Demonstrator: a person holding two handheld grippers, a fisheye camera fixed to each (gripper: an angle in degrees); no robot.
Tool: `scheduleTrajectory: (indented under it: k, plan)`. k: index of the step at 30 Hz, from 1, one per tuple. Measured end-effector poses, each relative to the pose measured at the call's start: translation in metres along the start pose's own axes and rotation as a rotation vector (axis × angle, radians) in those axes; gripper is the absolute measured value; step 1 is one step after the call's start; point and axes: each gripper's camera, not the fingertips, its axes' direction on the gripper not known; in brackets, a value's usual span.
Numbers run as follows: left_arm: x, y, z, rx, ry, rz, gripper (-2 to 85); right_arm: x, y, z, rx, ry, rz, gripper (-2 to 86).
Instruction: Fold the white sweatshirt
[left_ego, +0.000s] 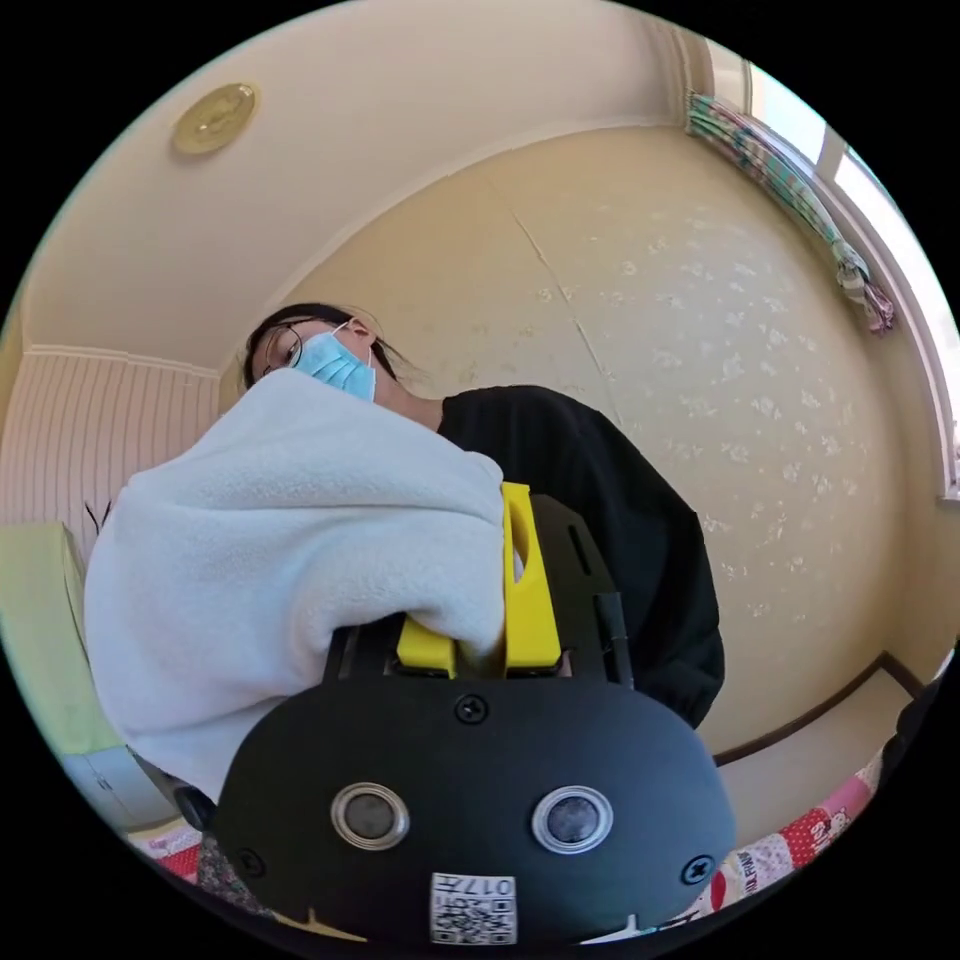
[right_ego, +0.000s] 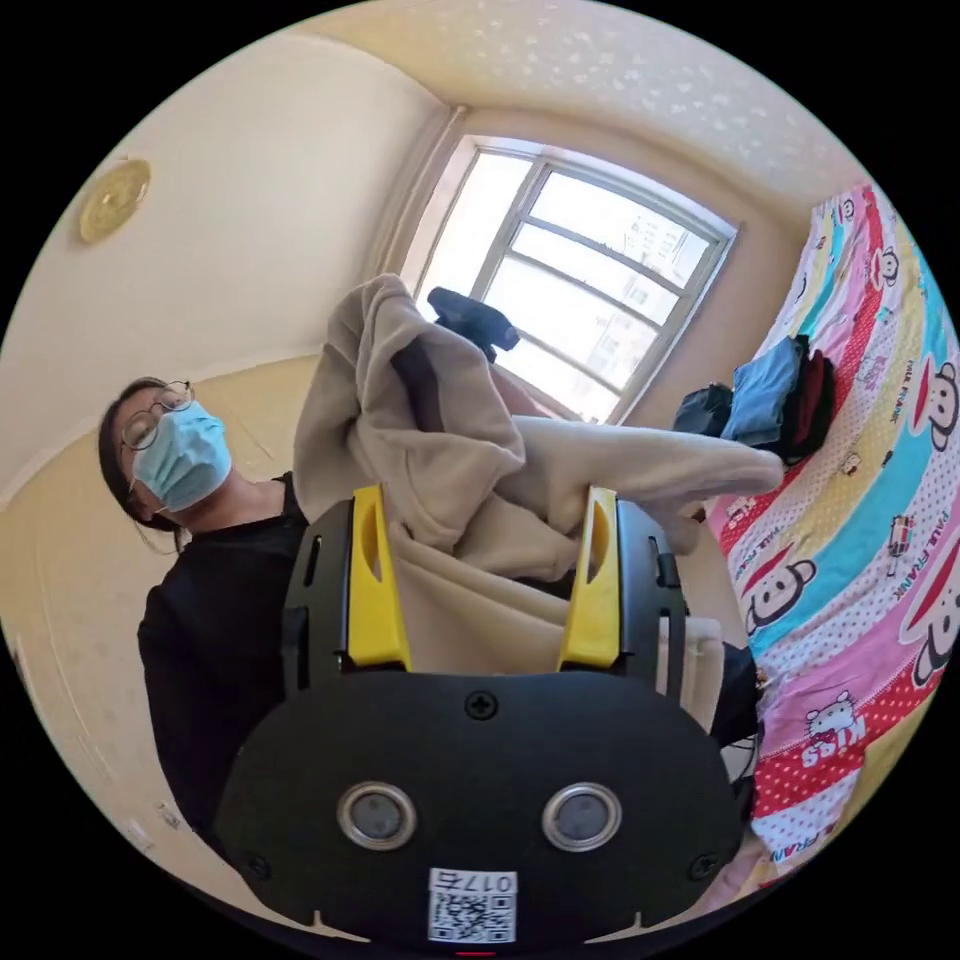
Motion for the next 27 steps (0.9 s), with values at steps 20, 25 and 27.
scheduleTrajectory:
  k: [20, 25, 27]
  plan:
    - [-0.180, 0.247, -0.053, -0.173, -0.770, -1.235, 8.7, -0.162, -0.046, -0.008, 0.410, 0.320, -0.528, 2.9]
    - [-0.218, 0.290, -0.093, 0.096, -0.809, -1.258, 18.2, -0.159, -0.060, 0.009, 0.515, 0.071, -0.635, 2.5]
    - [-0.226, 0.301, -0.106, 0.159, -0.854, -1.247, 20.1, -0.160, -0.069, 0.019, 0.509, 0.039, -0.650, 2.4]
